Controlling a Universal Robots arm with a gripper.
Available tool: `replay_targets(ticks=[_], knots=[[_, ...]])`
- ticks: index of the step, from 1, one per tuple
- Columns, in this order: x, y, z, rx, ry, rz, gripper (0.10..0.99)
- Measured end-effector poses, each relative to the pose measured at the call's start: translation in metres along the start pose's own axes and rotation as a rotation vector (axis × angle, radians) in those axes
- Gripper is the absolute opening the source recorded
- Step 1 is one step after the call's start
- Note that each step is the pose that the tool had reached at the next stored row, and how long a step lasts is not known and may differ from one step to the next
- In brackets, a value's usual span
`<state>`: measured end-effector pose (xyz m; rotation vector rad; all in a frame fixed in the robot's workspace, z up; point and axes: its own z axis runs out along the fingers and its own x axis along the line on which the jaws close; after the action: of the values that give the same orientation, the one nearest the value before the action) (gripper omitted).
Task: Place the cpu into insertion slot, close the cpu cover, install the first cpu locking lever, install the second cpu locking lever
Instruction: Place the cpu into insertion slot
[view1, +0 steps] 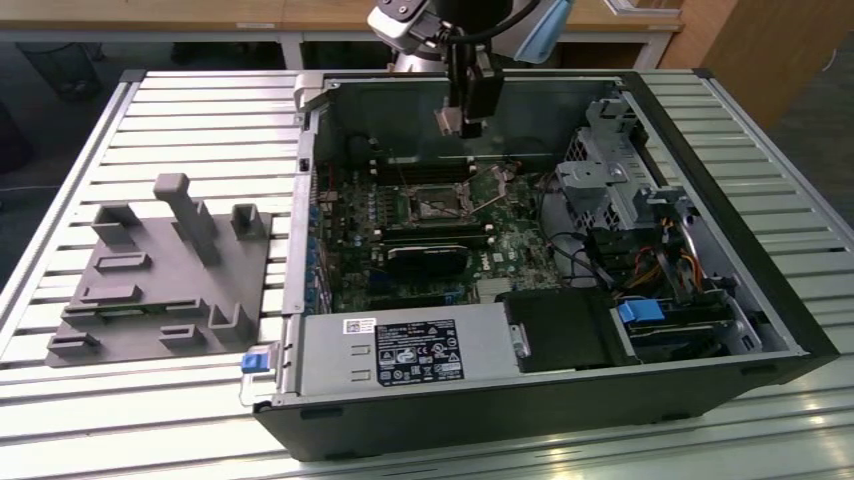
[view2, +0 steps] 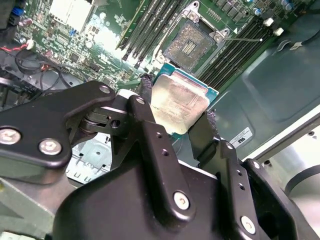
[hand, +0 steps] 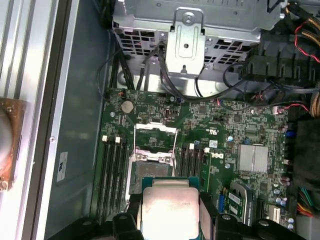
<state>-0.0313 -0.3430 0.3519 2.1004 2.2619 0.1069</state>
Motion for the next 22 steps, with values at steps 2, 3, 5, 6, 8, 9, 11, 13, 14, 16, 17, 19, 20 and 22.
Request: replay_targets(ticks=[2,3,5,6,8,9,11,13,14,16,17,19,20,22], knots=[[0.0000,0.0000,0.0003,0.000,-0.0025,0.016,0.541],[0.0000,0.0000,0.0004,0.000,-0.0034,0.023,0.541],[0.0000,-0.0001,0.0008,0.000,-0.0046,0.034,0.541],[0.0000,-0.0001,0.0009,0.000,-0.0050,0.038,0.541],[0.0000,-0.0001,0.0012,0.000,-0.0055,0.042,0.541],[0.0000,-0.0001,0.0013,0.000,-0.0056,0.044,0.541],[0.0000,-0.0001,0.0015,0.000,-0.0058,0.047,0.541],[0.0000,-0.0002,0.0019,0.000,-0.0058,0.048,0.541],[0.0000,-0.0002,0.0021,0.000,-0.0058,0.048,0.541],[0.0000,-0.0002,0.0025,0.000,-0.0059,0.048,0.541],[0.0000,-0.0002,0.0028,0.000,-0.0058,0.048,0.541],[0.0000,-0.0003,0.0033,0.000,-0.0059,0.049,0.541],[0.0000,-0.0003,0.0036,0.000,-0.0059,0.049,0.541],[0.0000,-0.0003,0.0040,0.000,-0.0059,0.049,0.541]])
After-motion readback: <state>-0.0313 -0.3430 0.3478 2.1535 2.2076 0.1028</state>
